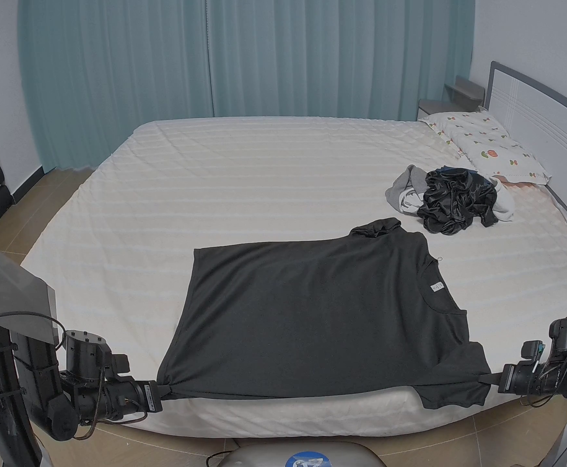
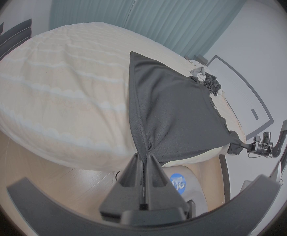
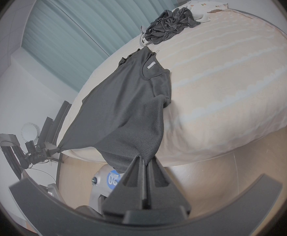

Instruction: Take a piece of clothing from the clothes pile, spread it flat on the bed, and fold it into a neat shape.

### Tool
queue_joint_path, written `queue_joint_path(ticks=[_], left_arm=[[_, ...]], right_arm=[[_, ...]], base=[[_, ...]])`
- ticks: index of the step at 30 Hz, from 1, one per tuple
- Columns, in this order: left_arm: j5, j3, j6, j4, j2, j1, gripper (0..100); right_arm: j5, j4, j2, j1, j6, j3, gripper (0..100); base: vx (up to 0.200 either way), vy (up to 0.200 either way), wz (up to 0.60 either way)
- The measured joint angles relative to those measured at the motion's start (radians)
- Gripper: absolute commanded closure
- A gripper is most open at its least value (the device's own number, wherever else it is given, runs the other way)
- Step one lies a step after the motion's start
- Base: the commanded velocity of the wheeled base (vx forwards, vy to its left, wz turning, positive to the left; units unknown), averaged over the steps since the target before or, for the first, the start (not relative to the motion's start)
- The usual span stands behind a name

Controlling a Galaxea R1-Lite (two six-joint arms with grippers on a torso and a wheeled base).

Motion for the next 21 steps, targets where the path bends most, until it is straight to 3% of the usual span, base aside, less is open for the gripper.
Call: queue_joint_path(ticks=[5,21], left_arm=[[0.037,0.008,0.005,0.021,-0.003,-0.011,100],[0.067,0.009,0.002,0.378,-0.126,-0.049,100]], right_arm=[[0.009,0.050,-0.007,-0.043,-0.036,0.000,100],[0.010,0.265,-0.143,-0.056,-0.081,0.000,100]], base=[[0.000,0.000,0.00],[0.000,0.000,0.00]])
